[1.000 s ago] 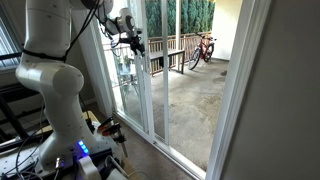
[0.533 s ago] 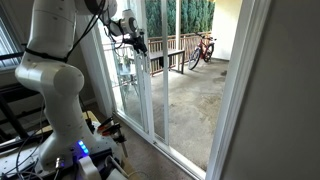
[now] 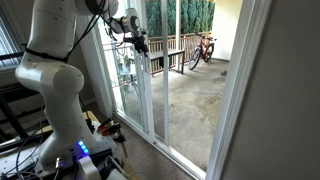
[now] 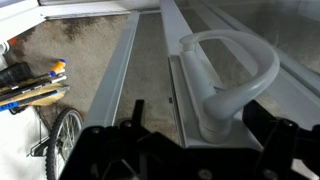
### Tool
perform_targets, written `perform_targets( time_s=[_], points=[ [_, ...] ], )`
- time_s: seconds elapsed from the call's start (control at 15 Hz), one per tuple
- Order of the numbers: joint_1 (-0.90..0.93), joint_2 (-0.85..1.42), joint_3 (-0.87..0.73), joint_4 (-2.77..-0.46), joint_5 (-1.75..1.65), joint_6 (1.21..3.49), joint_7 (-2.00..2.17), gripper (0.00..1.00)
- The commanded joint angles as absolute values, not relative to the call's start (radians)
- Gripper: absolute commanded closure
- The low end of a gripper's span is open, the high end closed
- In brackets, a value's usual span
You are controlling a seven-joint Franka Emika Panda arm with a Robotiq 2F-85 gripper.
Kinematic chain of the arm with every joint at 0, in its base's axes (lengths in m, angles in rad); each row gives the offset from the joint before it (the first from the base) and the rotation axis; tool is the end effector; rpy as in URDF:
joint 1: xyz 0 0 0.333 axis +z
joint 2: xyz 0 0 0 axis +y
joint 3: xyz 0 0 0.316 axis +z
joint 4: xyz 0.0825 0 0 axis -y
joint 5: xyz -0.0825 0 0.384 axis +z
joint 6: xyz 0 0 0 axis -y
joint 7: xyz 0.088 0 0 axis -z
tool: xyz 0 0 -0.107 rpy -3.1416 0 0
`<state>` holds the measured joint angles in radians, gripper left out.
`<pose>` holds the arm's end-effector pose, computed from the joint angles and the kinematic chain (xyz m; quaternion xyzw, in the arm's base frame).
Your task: Slide the glass door to the right.
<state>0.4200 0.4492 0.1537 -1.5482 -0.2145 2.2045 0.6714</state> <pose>0.6031 0.3620 0.4147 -0.9925 0.0055 -0.1216 0.0130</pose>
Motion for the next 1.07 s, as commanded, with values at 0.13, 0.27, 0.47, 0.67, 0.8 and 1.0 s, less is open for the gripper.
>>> perform_targets(
  time_s=[0.13, 0.27, 0.47, 0.67, 0.8, 1.0],
  points=[
    [0.410, 0.435, 0.122, -1.542, -0.214, 2.083, 0.635, 0.00],
    [0.408, 0.430, 0.119, -1.547, -0.215, 2.087, 0.636, 0.00],
    [0.401, 0.424, 0.118, -1.554, -0.211, 2.092, 0.629, 0.00],
    [0.380, 0.411, 0.118, -1.574, -0.201, 2.110, 0.593, 0.00],
    [0.350, 0.392, 0.119, -1.602, -0.164, 2.131, 0.555, 0.00],
    [0.304, 0.349, 0.121, -1.660, -0.061, 2.167, 0.495, 0.00]
  ],
)
